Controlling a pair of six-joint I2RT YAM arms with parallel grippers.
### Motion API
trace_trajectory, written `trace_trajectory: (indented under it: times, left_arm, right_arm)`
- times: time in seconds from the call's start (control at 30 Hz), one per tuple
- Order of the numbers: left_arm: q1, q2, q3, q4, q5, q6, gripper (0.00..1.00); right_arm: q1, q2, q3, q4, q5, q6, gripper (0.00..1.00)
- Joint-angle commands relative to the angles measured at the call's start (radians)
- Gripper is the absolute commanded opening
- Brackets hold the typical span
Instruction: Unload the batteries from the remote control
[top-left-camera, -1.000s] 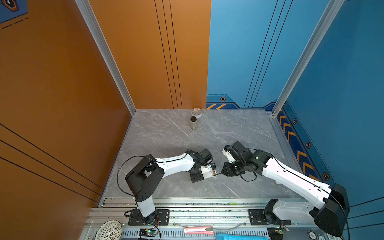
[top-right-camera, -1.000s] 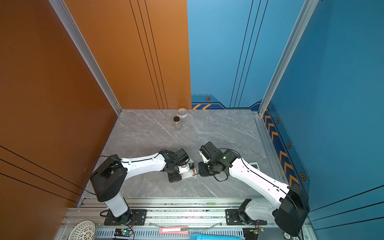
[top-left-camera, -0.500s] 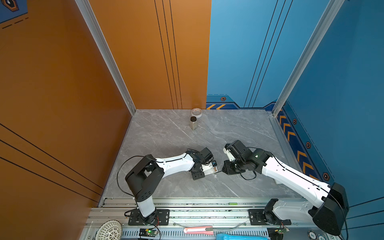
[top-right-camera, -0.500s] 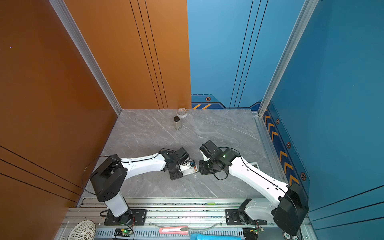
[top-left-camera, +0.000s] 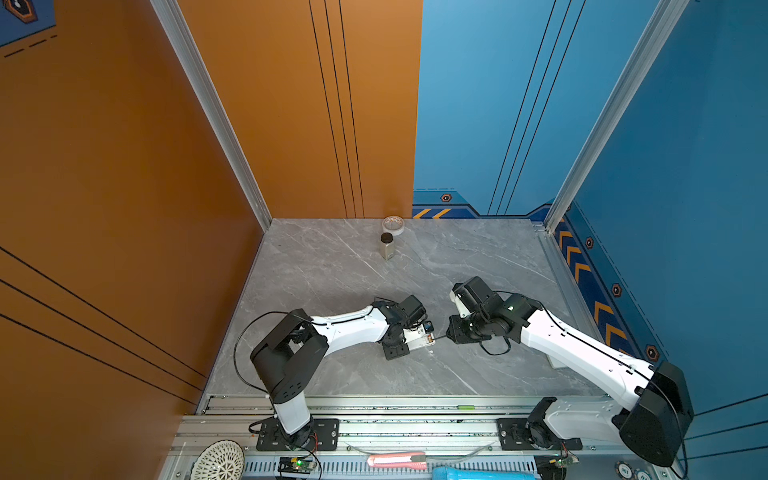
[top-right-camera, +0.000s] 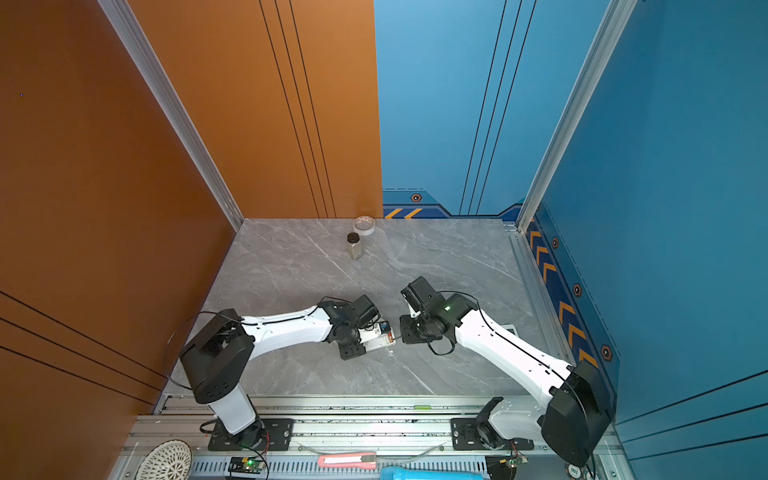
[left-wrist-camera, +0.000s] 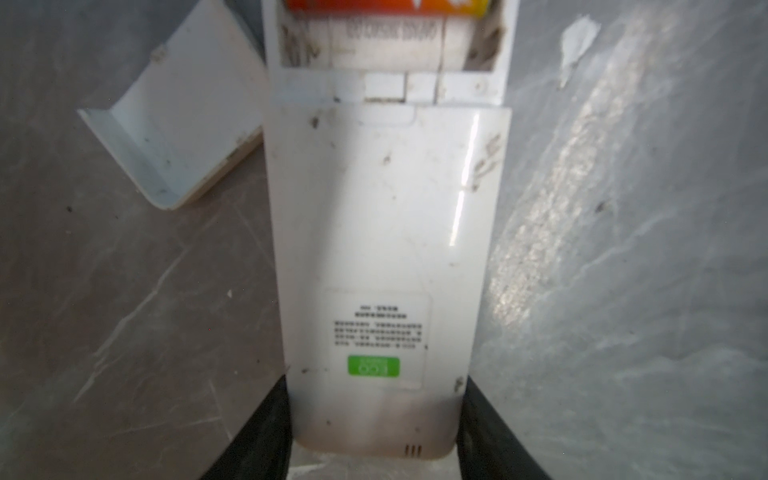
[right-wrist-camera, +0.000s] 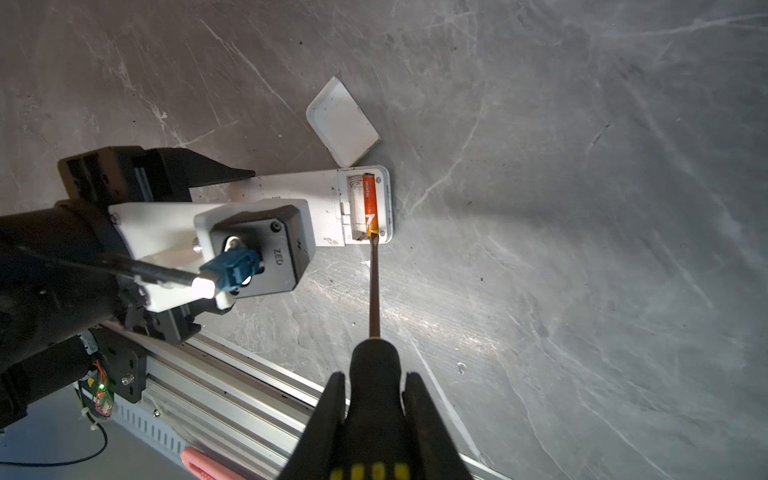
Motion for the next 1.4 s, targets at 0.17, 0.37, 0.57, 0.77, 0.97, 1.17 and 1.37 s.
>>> trace_trajectory:
  times: [0.17,0.37,0.57,0.77,0.97,1.17,1.37]
  left_arm:
    - [-0.006,-0.033,-0.008,0.007,-0.013,-0.012,0.42]
    - [-0.005,-0.033,-0.013,0.006,-0.015,-0.013,0.42]
    - [-0.004,-0.034,-0.010,0.006,-0.019,-0.008,0.41]
    - [-0.001,-0.037,-0.010,0.006,-0.023,-0.006,0.41]
    - [-0.001,-0.042,-0.014,0.007,-0.021,-0.005,0.42]
    - [-0.003,-0.047,-0.016,0.006,-0.013,-0.004,0.41]
    - [-0.004,-0.055,-0.019,0.006,-0.006,-0.002,0.41]
  right_arm:
    - [-0.001,0.012,0.004,0.025,-0.008,0.005,0.00]
    - [0.000,0.010,0.004,0.024,-0.023,-0.001,0.00]
    - [0.000,0.004,-0.006,0.017,-0.043,-0.003,0.00]
    - [-0.001,0.002,-0.014,0.005,-0.046,-0.006,0.00]
    - [0.000,0.007,-0.015,0.002,-0.017,-0.007,0.00]
    - [-0.001,0.031,0.000,0.002,-0.008,-0.025,0.00]
    - [0.015,0.046,0.003,-0.010,0.017,-0.039,0.00]
